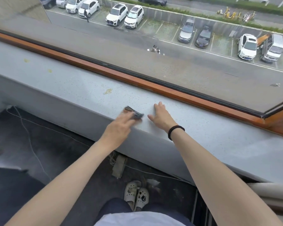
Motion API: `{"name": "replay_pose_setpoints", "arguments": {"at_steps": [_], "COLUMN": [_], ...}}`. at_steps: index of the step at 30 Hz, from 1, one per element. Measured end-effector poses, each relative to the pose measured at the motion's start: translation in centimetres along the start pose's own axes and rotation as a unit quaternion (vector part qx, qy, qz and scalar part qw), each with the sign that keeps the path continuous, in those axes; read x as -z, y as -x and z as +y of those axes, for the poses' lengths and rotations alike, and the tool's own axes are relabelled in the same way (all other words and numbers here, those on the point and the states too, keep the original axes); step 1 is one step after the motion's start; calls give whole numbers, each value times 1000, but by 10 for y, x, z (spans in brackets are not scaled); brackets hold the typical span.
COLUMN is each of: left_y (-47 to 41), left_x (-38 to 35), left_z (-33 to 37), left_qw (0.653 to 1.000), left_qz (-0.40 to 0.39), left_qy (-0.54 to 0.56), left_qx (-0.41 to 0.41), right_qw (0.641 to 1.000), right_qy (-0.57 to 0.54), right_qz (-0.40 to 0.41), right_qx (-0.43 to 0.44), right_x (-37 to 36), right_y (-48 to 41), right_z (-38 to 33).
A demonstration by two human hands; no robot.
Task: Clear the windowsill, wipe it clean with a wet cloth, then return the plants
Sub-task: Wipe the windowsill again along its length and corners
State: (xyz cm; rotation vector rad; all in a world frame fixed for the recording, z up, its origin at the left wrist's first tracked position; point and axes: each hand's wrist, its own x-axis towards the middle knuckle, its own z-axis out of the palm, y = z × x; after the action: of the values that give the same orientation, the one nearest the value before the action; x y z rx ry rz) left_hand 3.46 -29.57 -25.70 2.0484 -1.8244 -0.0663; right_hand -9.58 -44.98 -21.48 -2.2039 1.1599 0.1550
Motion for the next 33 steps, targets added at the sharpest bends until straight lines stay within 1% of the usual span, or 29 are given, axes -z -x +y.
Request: {"name": "replay_pose_setpoints", "arguments": {"at_steps": [2, 3, 4, 5, 6, 7, 9, 10, 11, 12, 13, 14, 16, 17, 18, 19, 22, 23, 24, 25, 26, 27, 29, 31, 32, 33], "left_y": [-11, -18, -23, -28, -30, -30, -14, -4, 3, 8, 7, 6, -4, -10, -16, -19, -10, -6, -2, 0, 0, -1, -8, -16, -17, -15], "left_x": [12, 14, 12, 8, 4, -2, -7, -5, 1, 9, 18, 27, 39, 38, 38, 33, 11, 10, 16, 25, 37, 48, 64, 61, 57, 48], "left_z": [-28, -37, -40, -35, -27, -16, -1, -2, -14, -35, -54, -72, -89, -87, -77, -67, -40, -43, -52, -66, -84, -101, -126, -123, -116, -107], "left_qw": [990, 977, 965, 956, 953, 959, 984, 992, 995, 994, 990, 982, 955, 945, 944, 950, 983, 987, 986, 983, 979, 970, 950, 947, 953, 963], "left_qz": [6, 9, 20, 34, 42, 42, 18, -1, -21, -43, -54, -50, -15, 1, 9, 4, -52, -78, -102, -117, -113, -99, -61, -48, -53, -66], "left_qy": [8, 28, 42, 41, 33, 31, 38, 45, 44, 34, 28, 27, 21, 14, 10, 11, 26, 36, 47, 51, 54, 58, 35, 1, 5, 15], "left_qx": [139, 209, 259, 288, 298, 278, 174, 118, 86, 90, 128, 182, 297, 326, 329, 312, 173, 134, 121, 132, 163, 213, 304, 317, 298, 261], "right_qw": [1000, 1000, 1000, 1000, 999, 999, 999, 999, 999, 999, 999, 999, 999, 999, 999, 999, 999, 999, 999, 999, 998, 998, 995, 991, 989, 987], "right_qy": [0, 4, 10, 18, 24, 28, 31, 33, 34, 34, 31, 27, 26, 29, 32, 34, 37, 38, 41, 46, 50, 59, 91, 118, 129, 141], "right_qz": [3, 8, 14, 21, 29, 37, 36, 32, 30, 30, 32, 32, 34, 34, 32, 29, 25, 26, 24, 22, 19, 11, -1, 16, 32, 48], "right_qx": [-2, -2, 1, 3, 5, 3, 2, 3, 3, 2, 2, 3, 2, 0, -2, -3, -3, -4, -5, -7, -10, -15, -33, -55, -62, -63], "right_x": [-7, -9, -11, -13, -14, -14, -15, -14, -14, -14, -13, -13, -14, -14, -14, -14, -14, -13, -13, -12, -11, -9, -4, 0, 0, -1], "right_y": [1, 3, 4, 5, 5, 5, 3, 3, 3, 4, 5, 6, 6, 6, 6, 6, 6, 6, 7, 8, 8, 7, 5, 0, -1, -3], "right_z": [1, 2, 2, 3, 3, 3, 1, 0, -1, -2, -2, -3, -4, -5, -7, -9, -10, -10, -10, -11, -13, -15, -23, -34, -42, -47]}}
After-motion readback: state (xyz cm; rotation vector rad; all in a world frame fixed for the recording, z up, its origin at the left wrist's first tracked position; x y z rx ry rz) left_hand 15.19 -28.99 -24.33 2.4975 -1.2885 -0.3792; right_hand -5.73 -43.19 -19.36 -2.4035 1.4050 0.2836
